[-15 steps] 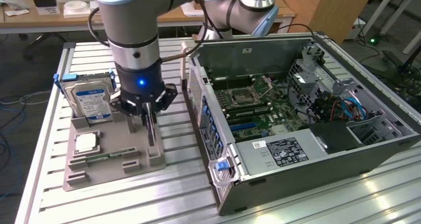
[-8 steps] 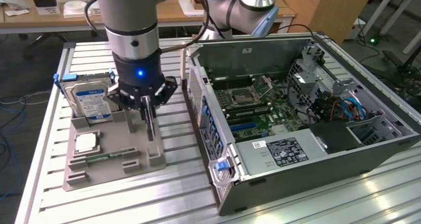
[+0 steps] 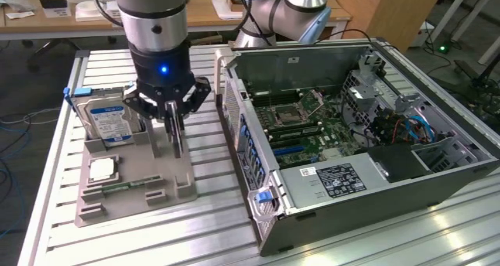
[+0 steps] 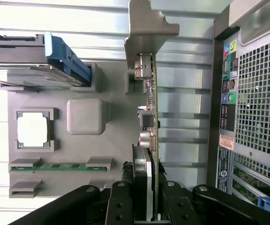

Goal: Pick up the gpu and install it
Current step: 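Pick up the gpu and move the gpu toward the slot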

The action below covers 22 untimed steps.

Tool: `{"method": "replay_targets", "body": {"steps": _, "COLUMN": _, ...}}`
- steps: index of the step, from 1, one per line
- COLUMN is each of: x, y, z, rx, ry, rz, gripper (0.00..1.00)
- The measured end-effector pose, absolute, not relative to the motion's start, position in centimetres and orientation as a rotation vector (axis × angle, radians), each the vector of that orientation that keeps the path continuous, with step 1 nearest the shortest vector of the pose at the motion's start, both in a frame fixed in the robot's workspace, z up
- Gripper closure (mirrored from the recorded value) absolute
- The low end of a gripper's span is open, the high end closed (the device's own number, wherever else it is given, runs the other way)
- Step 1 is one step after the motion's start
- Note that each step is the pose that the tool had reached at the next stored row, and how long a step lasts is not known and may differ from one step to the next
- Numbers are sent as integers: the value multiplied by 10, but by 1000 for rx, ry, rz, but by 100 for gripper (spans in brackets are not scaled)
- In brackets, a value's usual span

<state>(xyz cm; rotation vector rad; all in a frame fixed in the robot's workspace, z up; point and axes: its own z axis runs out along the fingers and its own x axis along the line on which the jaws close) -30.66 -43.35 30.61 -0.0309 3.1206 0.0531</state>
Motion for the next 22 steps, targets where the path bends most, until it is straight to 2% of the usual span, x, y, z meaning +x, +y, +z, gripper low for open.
{"method": "replay_targets", "body": {"steps": 22, "x": -307, "y": -434, "z": 377, "rx": -25, "ry": 3121, "rz": 54, "gripper": 72}}
